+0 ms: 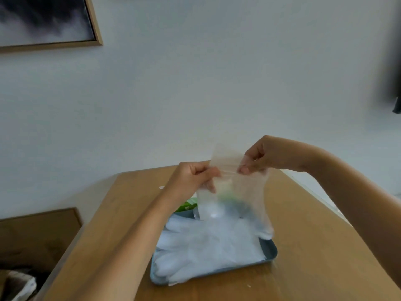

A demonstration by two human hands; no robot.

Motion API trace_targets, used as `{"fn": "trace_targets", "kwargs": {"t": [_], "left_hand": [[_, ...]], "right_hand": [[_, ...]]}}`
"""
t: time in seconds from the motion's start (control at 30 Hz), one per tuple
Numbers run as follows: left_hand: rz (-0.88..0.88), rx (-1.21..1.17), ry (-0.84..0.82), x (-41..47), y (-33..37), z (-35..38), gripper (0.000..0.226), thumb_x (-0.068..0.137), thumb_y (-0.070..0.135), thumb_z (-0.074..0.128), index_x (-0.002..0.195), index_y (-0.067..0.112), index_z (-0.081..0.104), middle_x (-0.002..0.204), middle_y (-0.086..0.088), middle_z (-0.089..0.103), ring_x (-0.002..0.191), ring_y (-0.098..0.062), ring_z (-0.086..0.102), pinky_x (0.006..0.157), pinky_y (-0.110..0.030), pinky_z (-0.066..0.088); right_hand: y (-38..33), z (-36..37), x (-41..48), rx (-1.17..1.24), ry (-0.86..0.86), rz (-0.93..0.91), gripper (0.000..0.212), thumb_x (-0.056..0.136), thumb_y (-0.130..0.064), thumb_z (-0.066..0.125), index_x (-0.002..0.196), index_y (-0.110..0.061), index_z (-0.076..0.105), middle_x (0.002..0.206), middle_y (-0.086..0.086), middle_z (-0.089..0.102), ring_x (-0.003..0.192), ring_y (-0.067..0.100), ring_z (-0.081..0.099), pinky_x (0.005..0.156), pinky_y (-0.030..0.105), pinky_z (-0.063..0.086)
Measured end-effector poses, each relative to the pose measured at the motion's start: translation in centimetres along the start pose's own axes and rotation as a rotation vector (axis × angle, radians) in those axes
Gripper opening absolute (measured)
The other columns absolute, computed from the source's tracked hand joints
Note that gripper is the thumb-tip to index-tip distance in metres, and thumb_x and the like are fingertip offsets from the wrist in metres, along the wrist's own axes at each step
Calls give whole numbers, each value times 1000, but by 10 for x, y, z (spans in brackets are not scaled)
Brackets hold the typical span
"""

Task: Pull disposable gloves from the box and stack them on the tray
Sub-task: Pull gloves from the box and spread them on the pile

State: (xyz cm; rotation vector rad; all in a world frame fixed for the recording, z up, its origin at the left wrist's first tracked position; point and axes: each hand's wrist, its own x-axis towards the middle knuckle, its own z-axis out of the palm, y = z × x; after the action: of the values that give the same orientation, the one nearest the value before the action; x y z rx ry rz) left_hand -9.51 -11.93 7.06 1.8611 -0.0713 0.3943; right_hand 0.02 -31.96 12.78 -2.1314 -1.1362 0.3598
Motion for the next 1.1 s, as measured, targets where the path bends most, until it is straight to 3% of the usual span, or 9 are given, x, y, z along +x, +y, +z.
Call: {"fn": "trace_targets", "kwargs": {"t": [0.17, 0.3, 0.4, 0.5, 0.57, 0.7, 0.87, 1.0, 1.1], "left_hand": [[0, 89, -13, -5, -5, -6, 28, 83, 38, 64, 88, 10, 69, 42, 7, 40, 35, -5, 34, 41, -15, 32], [-112, 367, -252, -12, -12, -17, 17, 76, 25, 80, 85, 12, 74, 55, 11, 53, 53, -3, 44, 54, -15, 35], [-115, 431, -33, -8, -26, -35, 26, 74, 18, 82, 58, 17, 61, 63, -2, 58, 62, -8, 45, 63, -24, 36], [-41, 479, 167, -3, -25, -55, 34, 70, 21, 84, 63, 7, 54, 61, 3, 49, 58, -11, 42, 59, -23, 36], [60, 634, 274, -4, -14, -68, 27, 71, 25, 84, 70, 13, 60, 61, 8, 54, 55, -5, 45, 53, -12, 36], [411, 951, 366, -22, 1, -83, 35, 72, 8, 79, 65, 17, 46, 60, 8, 46, 55, -10, 41, 53, -15, 31], [600, 1138, 187, -56, -23, -73, 32, 67, -8, 72, 68, 15, 48, 66, 6, 46, 56, -14, 43, 45, -27, 41], [509, 1155, -24, -71, -54, -60, 37, 56, 0, 83, 69, 19, 54, 70, 12, 49, 65, -3, 43, 48, -6, 32], [474, 1191, -122, -75, -80, -52, 44, 50, 5, 89, 68, 22, 52, 69, 13, 50, 69, -2, 42, 45, -4, 22]], "right_hand": [[9, 1, 5, 11, 120, 27, 9, 76, -25, 78, 84, -22, 78, 80, -9, 74, 73, -2, 61, 78, 10, 44], [5, 8, 10, -216, 244, -15, 9, 75, -25, 80, 82, -22, 77, 53, -26, 60, 52, -13, 51, 54, 2, 34], [5, 17, 14, -298, 295, -49, 8, 75, -21, 80, 81, -23, 76, 66, -22, 63, 57, -17, 51, 58, 2, 35], [7, 26, 23, -241, 445, -126, 10, 75, -17, 79, 78, -26, 75, 73, -19, 66, 68, -20, 53, 66, 4, 35], [2, 34, 25, -158, 532, -174, 9, 77, -12, 77, 80, -21, 75, 64, -25, 60, 61, -16, 52, 62, 3, 35], [-2, 52, 19, -95, 606, -244, 7, 82, -11, 73, 83, -18, 73, 51, -36, 52, 45, 3, 44, 51, 8, 33], [35, 77, 2, -72, 584, -241, 18, 81, -3, 71, 73, -18, 69, 50, -16, 59, 48, -4, 54, 53, 8, 34], [72, 97, 0, -206, 449, -147, 30, 79, 8, 59, 72, -19, 70, 71, -10, 69, 66, 2, 61, 63, 16, 45], [94, 109, 1, -269, 335, -38, 31, 79, 7, 56, 80, -18, 75, 89, -7, 74, 85, 12, 66, 73, 9, 42]]}}
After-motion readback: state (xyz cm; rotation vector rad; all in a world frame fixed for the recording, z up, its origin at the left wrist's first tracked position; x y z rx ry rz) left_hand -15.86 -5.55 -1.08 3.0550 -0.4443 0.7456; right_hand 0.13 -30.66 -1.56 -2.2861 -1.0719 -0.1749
